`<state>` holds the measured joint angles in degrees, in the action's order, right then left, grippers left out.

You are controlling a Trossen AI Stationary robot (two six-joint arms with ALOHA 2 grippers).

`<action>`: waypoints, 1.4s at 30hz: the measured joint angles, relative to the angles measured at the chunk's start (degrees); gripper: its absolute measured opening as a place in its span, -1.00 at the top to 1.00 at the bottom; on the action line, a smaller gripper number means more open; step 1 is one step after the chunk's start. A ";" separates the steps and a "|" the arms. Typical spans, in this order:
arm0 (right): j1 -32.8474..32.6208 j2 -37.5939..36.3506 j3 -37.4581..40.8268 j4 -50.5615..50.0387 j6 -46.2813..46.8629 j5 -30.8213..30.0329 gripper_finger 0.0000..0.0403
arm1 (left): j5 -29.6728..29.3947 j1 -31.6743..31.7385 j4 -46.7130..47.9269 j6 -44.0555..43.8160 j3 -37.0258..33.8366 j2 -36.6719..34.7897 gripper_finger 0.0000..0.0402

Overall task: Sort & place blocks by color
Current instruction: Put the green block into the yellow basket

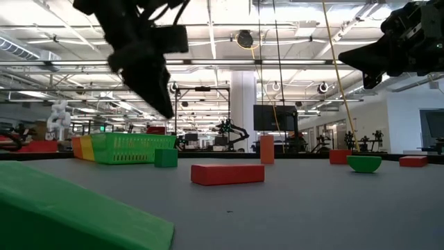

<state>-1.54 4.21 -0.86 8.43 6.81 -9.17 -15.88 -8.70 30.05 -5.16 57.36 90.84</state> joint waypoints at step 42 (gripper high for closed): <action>0.01 0.32 0.00 -0.33 -0.02 0.08 1.00 | 7.89 8.08 -0.14 -24.96 0.04 10.89 -0.22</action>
<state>-1.53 4.53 -0.86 8.10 6.79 -9.09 -7.99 -0.62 29.91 -30.13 57.41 101.73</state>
